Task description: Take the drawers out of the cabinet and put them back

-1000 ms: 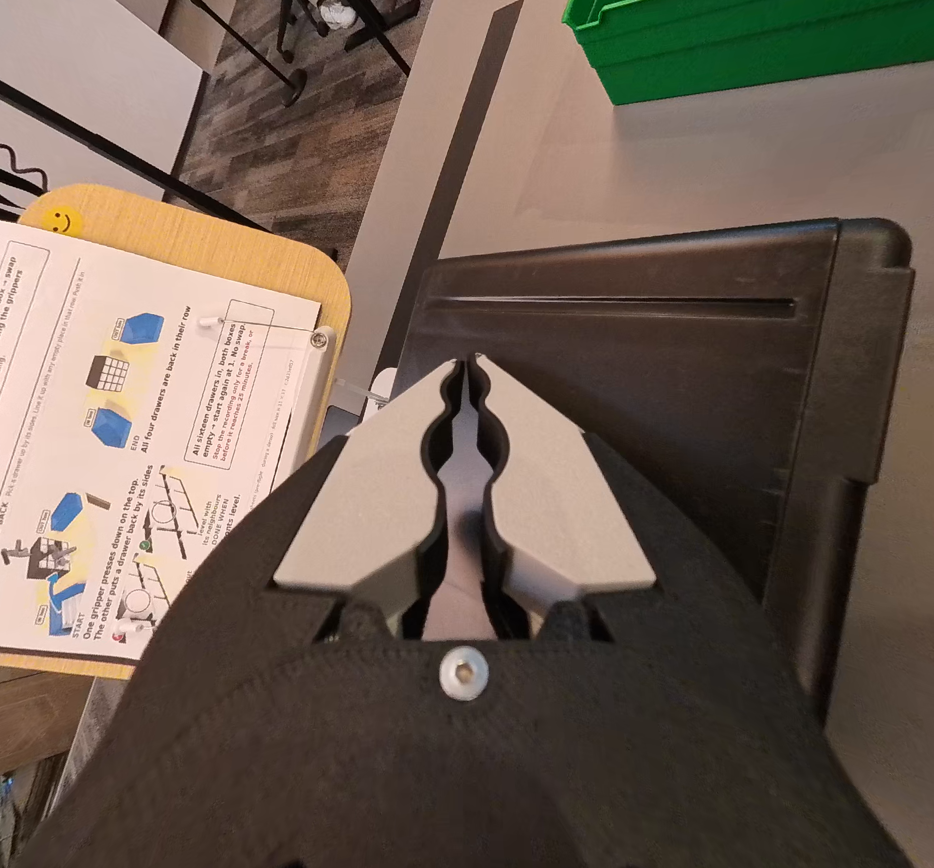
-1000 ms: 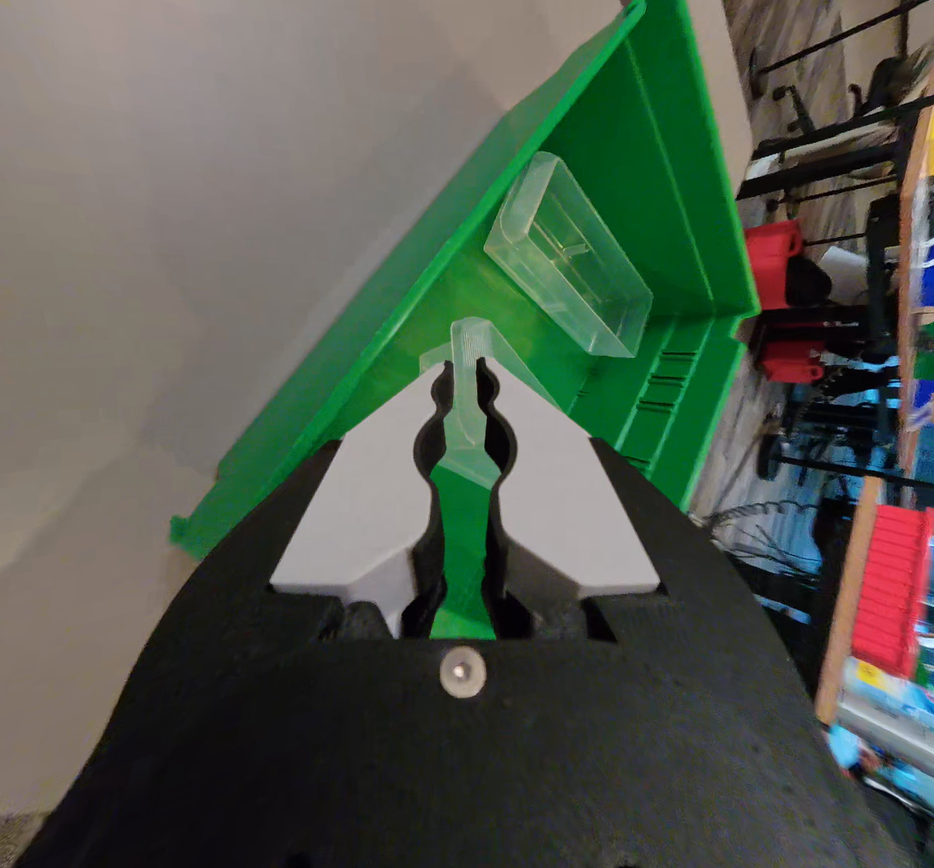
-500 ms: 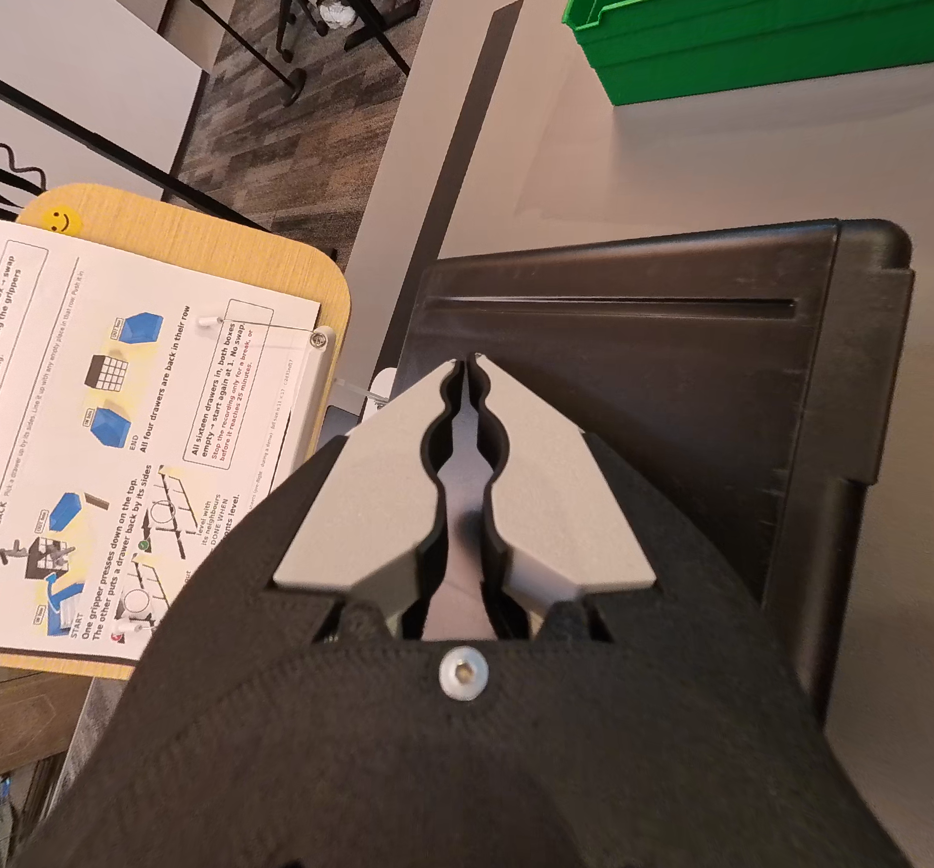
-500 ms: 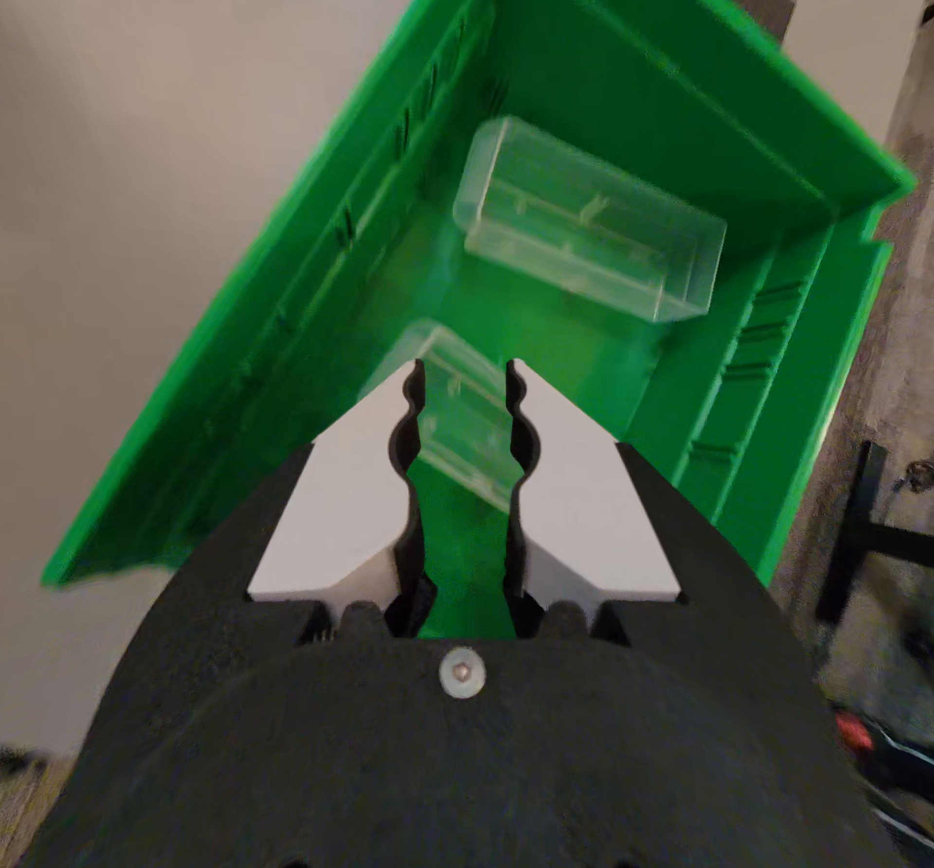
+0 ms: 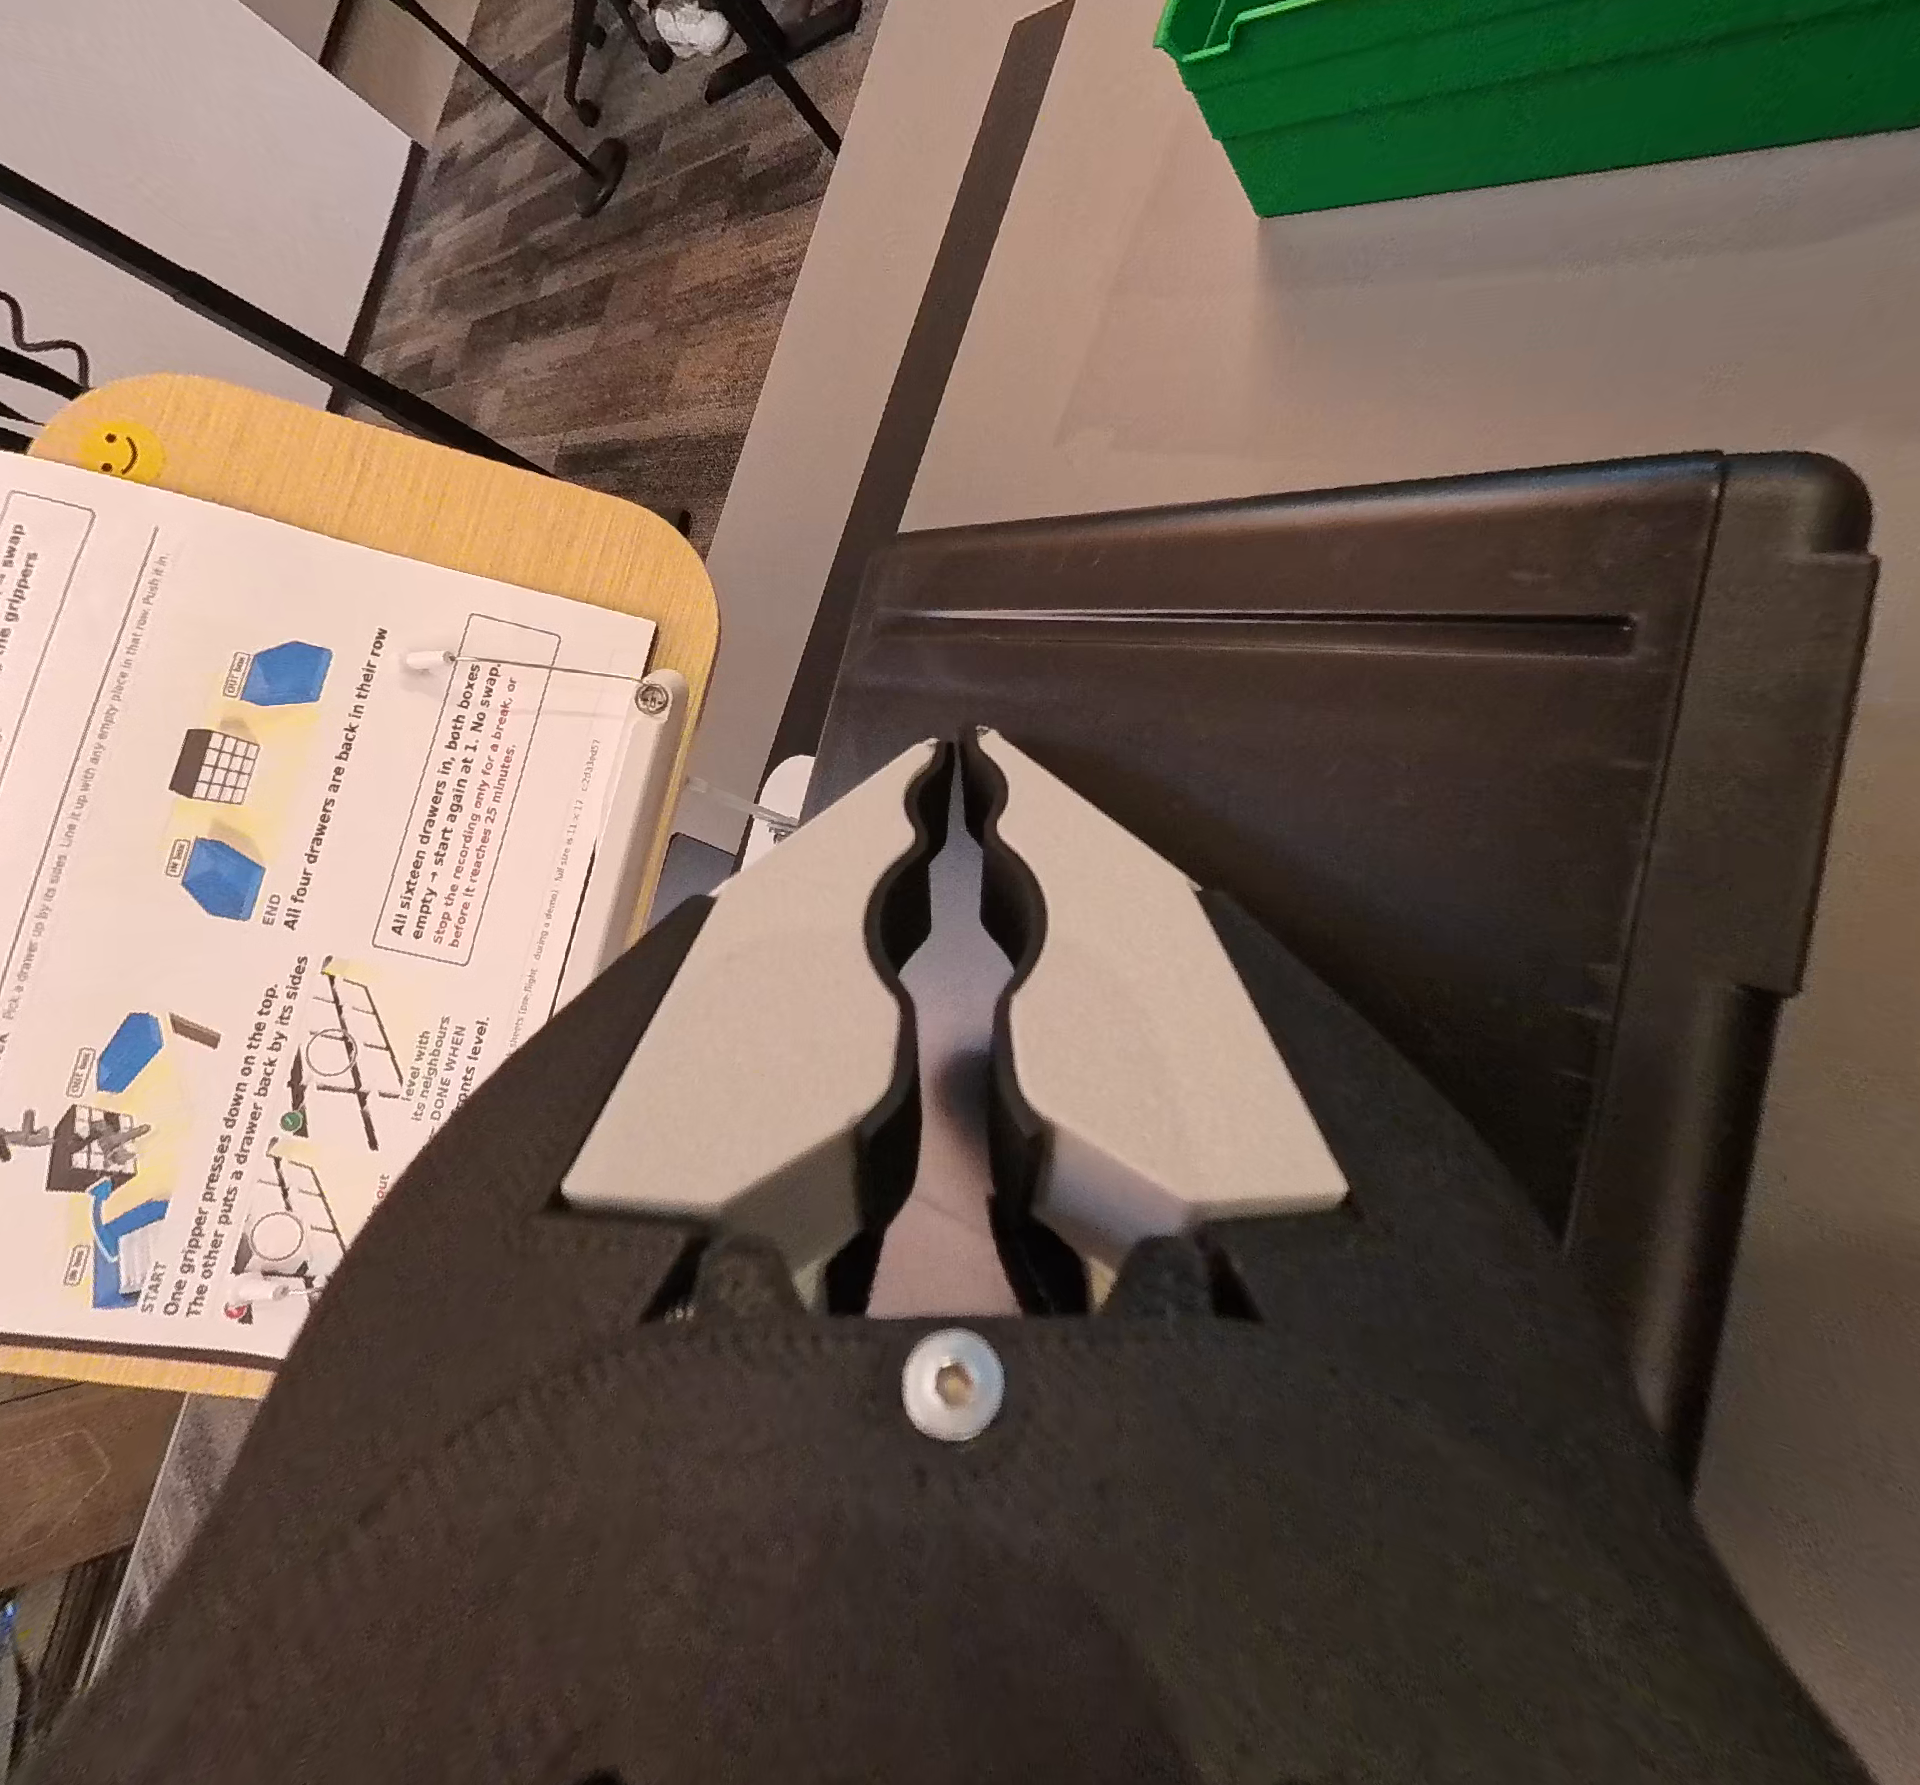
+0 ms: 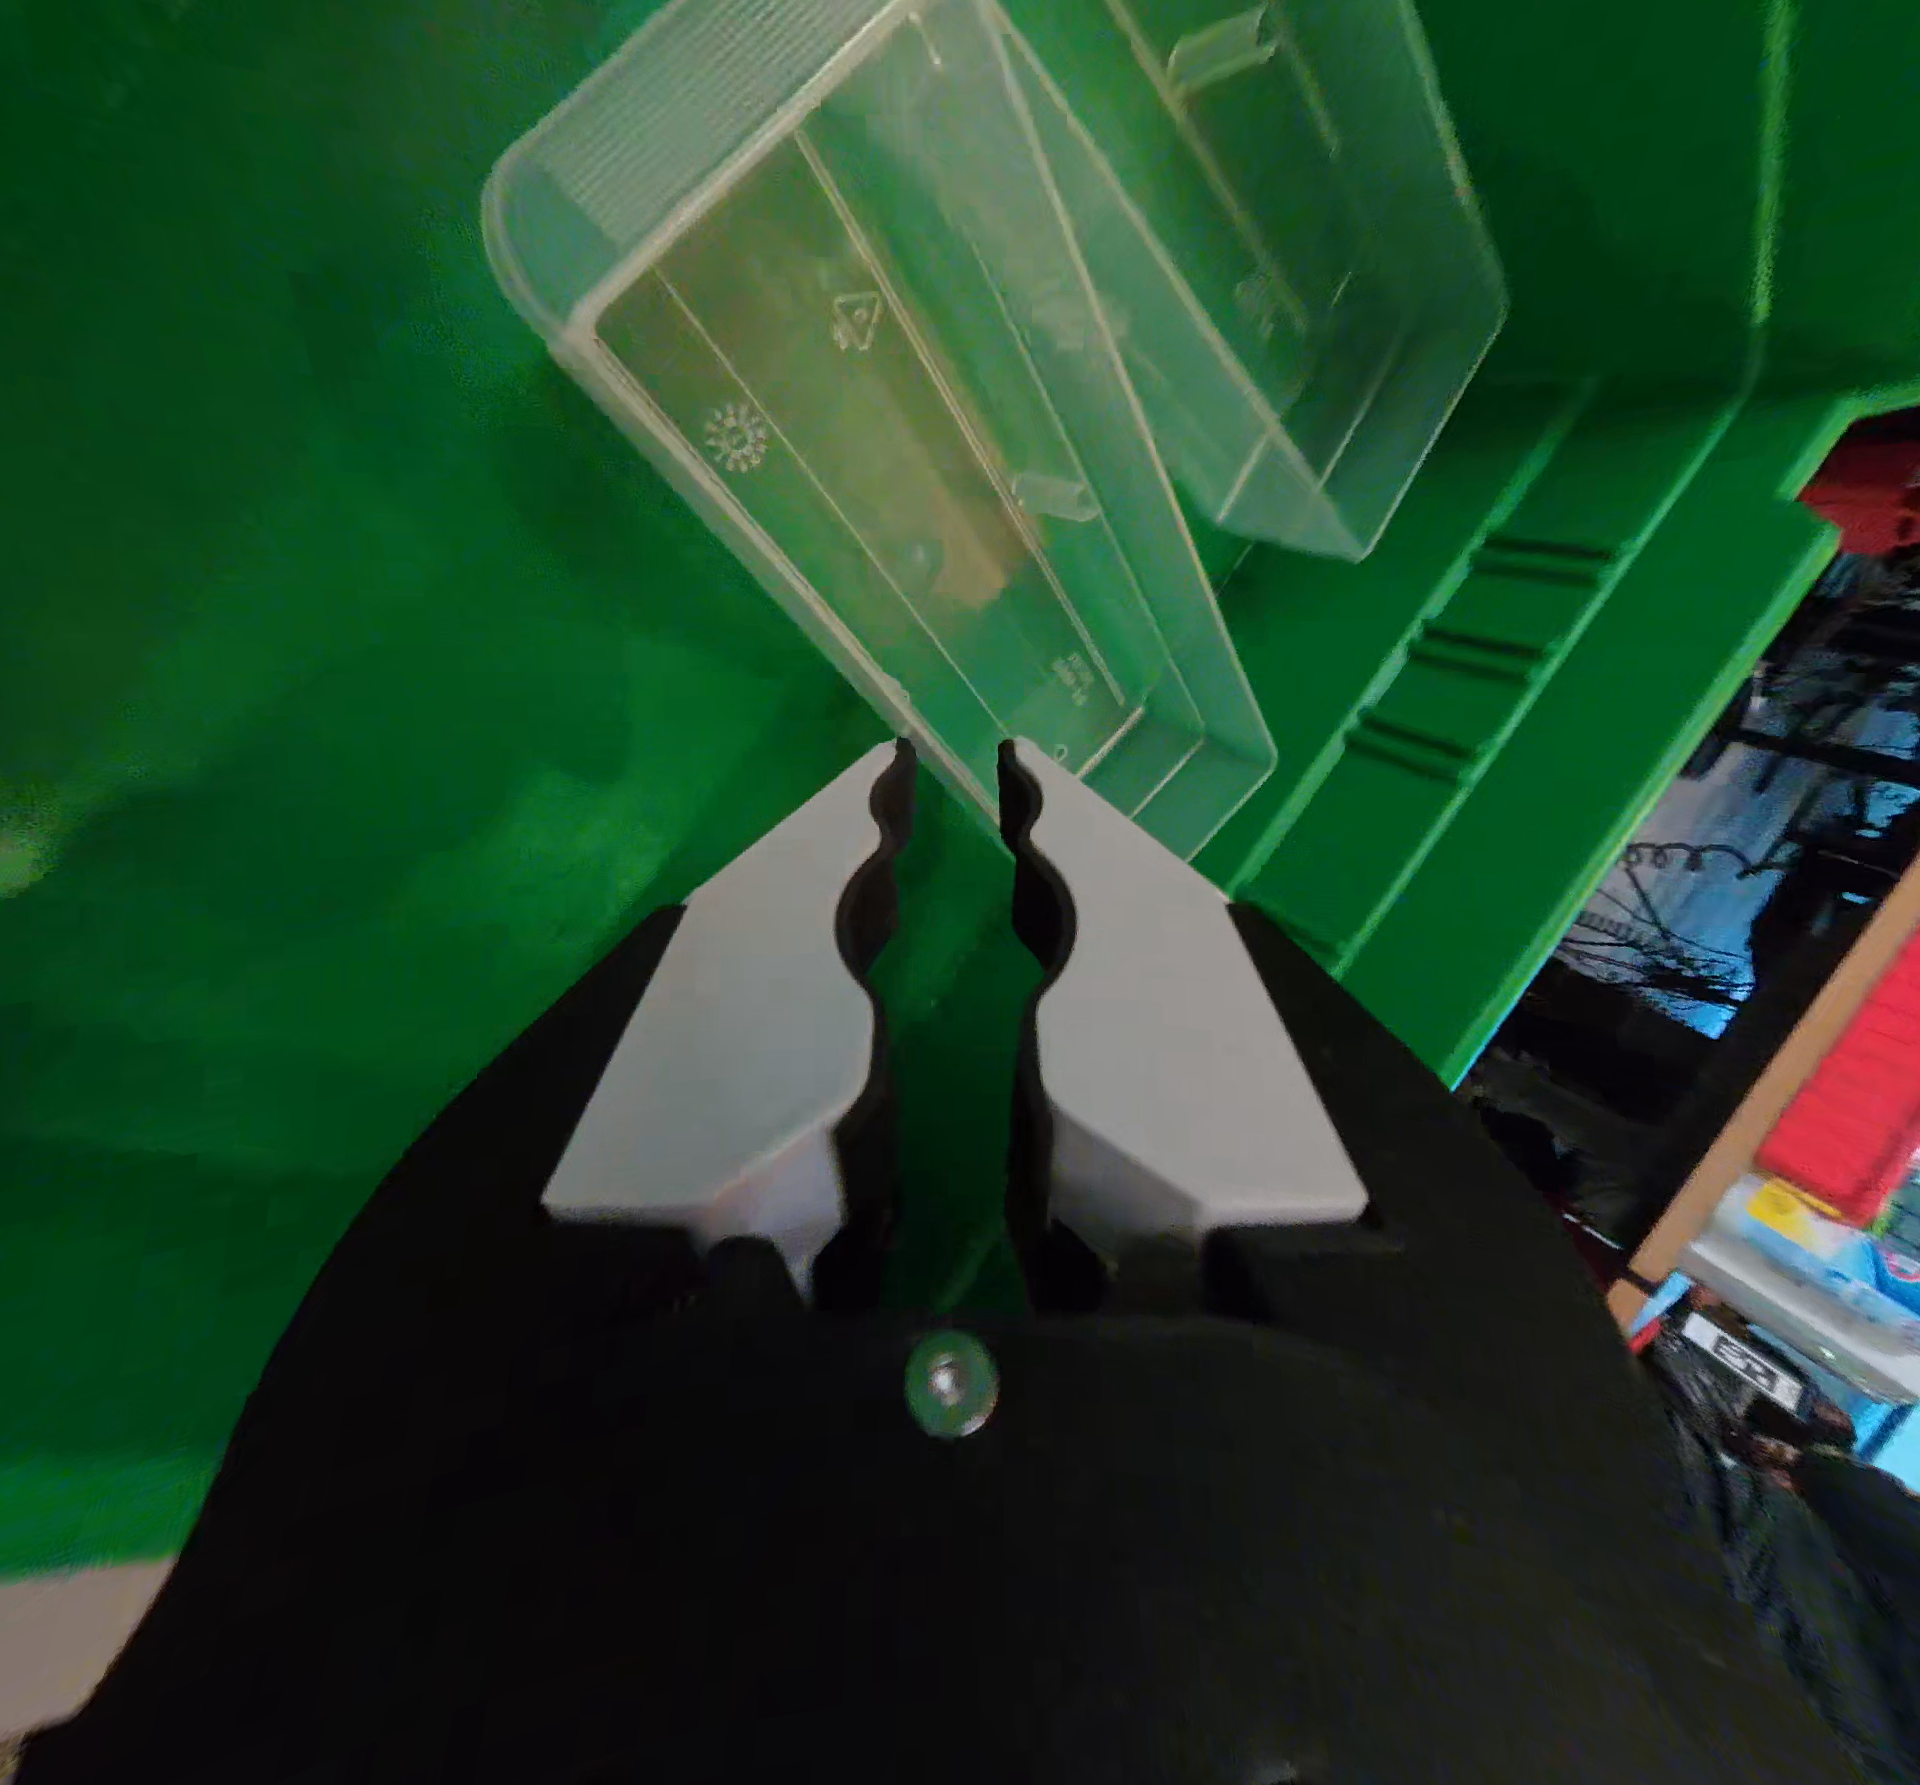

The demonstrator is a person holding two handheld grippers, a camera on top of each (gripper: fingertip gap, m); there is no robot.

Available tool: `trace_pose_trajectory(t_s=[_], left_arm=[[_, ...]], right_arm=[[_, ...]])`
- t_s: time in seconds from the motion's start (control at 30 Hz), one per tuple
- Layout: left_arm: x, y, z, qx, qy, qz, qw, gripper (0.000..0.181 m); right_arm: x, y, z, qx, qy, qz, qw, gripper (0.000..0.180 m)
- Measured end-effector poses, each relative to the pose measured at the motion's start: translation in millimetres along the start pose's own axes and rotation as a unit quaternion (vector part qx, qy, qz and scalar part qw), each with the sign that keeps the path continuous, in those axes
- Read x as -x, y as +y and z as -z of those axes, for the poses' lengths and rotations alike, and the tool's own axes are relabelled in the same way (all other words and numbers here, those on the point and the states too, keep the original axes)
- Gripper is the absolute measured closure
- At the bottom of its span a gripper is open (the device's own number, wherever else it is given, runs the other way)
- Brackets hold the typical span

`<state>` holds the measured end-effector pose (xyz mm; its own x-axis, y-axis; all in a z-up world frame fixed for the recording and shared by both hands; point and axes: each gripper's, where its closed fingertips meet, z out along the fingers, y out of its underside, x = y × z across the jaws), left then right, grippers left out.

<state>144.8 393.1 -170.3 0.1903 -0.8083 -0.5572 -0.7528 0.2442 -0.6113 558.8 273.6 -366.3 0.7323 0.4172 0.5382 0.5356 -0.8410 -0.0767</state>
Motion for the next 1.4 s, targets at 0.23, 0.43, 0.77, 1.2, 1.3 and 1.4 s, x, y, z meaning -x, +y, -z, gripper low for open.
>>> trace_pose_trajectory(t_s=[0.23, 0.43, 0.77, 1.2, 1.3, 1.4], left_arm=[[0.2, 0.1, -0.2, 0.001, 0.000, 0.001, 1.000, 0.181], [0.2, 0.0, -0.2, 0.001, 0.000, 0.001, 1.000, 0.181], [0.9, 0.3, -0.2, 0.002, -0.003, 0.002, 1.000, 0.181], [0.6, 0.2, -0.1, 0.002, -0.004, 0.000, 1.000, 0.181], [0.7, 0.2, -0.1, 0.002, -0.004, 0.000, 1.000, 0.181], [0.6, 0.2, -0.1, 0.002, -0.004, 0.000, 1.000, 0.181]], right_arm=[[-22.9, -21.1, -15.1, -0.022, 0.041, -0.014, 0.999, 0.161], [-20.9, -48.0, 72.7, -0.145, 0.077, -0.038, 0.986, 0.158], [195.7, -173.0, 275.9, -0.465, 0.114, 0.279, 0.832, 0.153], [255.1, -241.2, 237.1, -0.489, 0.265, 0.330, 0.763, 0.155], [253.2, -244.7, 232.2, -0.495, 0.272, 0.326, 0.758, 0.157], [255.8, -244.5, 237.3, -0.505, 0.268, 0.328, 0.752, 0.163]])
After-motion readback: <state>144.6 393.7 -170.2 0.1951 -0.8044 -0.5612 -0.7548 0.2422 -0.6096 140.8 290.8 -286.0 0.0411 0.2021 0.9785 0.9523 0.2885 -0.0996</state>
